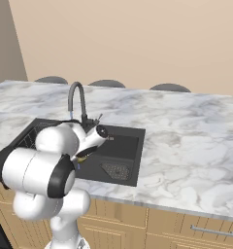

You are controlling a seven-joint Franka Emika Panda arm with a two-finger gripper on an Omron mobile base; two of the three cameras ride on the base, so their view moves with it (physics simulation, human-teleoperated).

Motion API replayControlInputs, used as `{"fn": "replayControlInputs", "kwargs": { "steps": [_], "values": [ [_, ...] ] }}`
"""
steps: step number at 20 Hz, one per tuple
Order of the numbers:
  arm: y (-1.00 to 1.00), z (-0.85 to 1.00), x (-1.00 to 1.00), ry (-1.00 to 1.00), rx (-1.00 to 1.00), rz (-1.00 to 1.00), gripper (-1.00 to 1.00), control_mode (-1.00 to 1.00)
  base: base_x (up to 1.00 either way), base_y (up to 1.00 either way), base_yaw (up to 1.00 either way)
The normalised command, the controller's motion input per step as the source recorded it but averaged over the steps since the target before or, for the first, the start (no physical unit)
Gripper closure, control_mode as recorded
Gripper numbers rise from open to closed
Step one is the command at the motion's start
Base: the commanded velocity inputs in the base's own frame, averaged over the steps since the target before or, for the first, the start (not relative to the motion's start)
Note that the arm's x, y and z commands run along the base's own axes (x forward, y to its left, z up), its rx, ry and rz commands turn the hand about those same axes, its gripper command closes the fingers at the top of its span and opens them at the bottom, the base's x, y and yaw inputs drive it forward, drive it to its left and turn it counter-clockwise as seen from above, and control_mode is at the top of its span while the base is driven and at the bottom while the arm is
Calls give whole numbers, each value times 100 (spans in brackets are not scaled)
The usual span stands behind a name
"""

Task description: Soak the sponge with water for a few seconds and then drop it inside the sink.

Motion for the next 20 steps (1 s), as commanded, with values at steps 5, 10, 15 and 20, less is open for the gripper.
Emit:
{"fn": "replayControlInputs", "kwargs": {
  "steps": [5, 10, 15, 20],
  "values": [
    [20, -12, 2, 0, 0, 0, 100, -100, 0, 0, 0],
    [13, -3, 14, 0, 0, 0, 100, -100, 0, 0, 0],
    [11, -3, 17, 0, 0, 0, 100, -100, 0, 0, 0],
    [5, -12, 24, 0, 0, 1, 100, -100, 0, 0, 0]
  ]
}}
